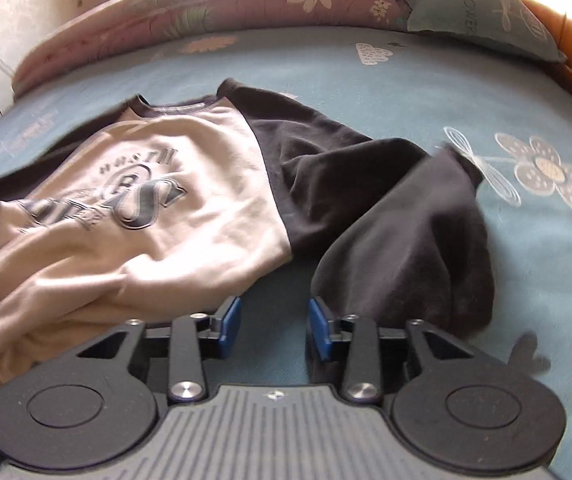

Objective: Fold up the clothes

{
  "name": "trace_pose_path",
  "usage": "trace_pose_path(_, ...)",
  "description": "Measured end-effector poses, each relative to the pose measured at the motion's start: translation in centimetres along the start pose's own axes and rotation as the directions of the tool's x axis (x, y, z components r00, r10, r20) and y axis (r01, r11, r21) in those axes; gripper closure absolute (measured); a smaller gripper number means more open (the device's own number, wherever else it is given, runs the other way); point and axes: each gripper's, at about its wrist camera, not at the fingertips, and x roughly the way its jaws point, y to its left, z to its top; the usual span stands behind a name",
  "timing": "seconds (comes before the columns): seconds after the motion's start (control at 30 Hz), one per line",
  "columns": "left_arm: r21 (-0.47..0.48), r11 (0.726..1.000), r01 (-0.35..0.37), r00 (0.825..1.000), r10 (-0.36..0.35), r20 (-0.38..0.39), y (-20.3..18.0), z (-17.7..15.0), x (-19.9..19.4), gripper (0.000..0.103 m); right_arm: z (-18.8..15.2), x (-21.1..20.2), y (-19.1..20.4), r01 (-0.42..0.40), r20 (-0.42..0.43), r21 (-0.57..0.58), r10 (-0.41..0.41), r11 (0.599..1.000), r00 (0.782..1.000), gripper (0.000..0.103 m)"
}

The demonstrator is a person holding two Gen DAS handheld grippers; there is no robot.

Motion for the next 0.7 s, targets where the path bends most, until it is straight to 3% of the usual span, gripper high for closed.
trace_pose_path(0.07, 0.007, 1.0, 0.006, 1.0, -0.006, 0.008, -0.4, 0.1, -0.5, 0.026, -0.7, -1.7, -1.3, -0.011, 0.03, 0.041, 0.01, 0.999, 1.0, 0.042)
trace_pose_path(0.37, 0.068, 0.996, 0.051, 0.997, -0.055, 0.047, -3.4, 1.4, -2.0, 0.025, -2.4, -7.1, -7.8, -0.002, 0.147, 0.226, -0.032, 0.974, 0.989, 0.036)
trace_pose_path(0.53, 0.083, 0.996, 0.038, 0.999, -0.041, 0.035, -4.1, 1.4, -1.7, 0.025, -4.0, -8.8, -11.7, -0.121, 0.291, 0.394, 0.001, 0.911, 0.957, 0.035)
trace_pose_path(0.6, 0.081, 0.996, 0.031, 0.999, -0.034, 0.029, -4.1, 1.4, -1.4, 0.025, -4.9, -9.4, -13.4, -0.068, 0.298, 0.468, -0.085, 0.881, 0.951, 0.035)
trace_pose_path(0.7, 0.081, 0.996, 0.026, 0.999, -0.027, 0.022, -4.2, 1.5, -1.0, 0.025, -6.3, -8.5, -15.9, 0.076, 0.193, 0.56, -0.219, 0.825, 0.957, 0.037)
